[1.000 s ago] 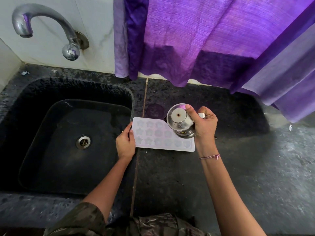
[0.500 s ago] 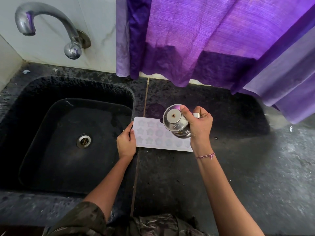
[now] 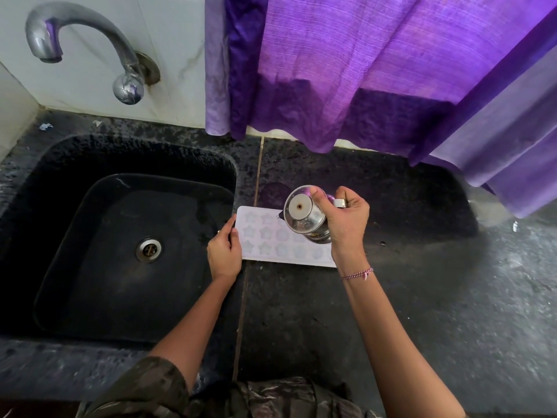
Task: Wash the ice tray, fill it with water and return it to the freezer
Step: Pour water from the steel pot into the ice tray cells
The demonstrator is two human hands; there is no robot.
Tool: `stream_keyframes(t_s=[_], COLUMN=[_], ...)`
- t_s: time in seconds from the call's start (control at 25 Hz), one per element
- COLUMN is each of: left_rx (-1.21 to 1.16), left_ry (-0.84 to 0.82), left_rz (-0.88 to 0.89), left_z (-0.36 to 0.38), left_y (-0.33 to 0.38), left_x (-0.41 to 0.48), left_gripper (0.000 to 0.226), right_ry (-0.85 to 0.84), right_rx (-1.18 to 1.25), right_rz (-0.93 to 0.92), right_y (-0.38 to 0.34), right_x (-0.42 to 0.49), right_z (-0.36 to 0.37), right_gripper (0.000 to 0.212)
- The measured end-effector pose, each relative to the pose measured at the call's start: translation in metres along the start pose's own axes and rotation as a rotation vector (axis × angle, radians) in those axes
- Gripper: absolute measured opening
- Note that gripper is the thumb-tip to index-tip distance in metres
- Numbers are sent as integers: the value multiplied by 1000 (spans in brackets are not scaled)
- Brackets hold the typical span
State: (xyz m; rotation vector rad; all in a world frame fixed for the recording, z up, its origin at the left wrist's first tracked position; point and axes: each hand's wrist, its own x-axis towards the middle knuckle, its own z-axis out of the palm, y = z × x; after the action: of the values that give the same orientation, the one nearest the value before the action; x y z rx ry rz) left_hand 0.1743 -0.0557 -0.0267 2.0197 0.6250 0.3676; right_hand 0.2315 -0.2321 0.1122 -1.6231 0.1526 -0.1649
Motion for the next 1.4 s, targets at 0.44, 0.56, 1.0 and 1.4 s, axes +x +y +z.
stream_keyframes(t_s=[0.44,0.56,1.0,1.4], left_rx=[11,11,5,-8], left_ry=[3,4,-6,-9], left_rz=[6,11,1,-10], left_z=[0,0,0,-1], left_y=[-1,-1,0,1], left_x=[1,1,1,0], left_gripper=[37,38,38,37], right_ry=[-5,2,41,49], right_rx=[-161,-157,36,179], right_rz=[-77,-87,30,132], right_y=[-3,-4,-9,-11], right_x=[3,5,6,4], right_z=[5,5,-1,9], right_gripper=[55,53,54,53])
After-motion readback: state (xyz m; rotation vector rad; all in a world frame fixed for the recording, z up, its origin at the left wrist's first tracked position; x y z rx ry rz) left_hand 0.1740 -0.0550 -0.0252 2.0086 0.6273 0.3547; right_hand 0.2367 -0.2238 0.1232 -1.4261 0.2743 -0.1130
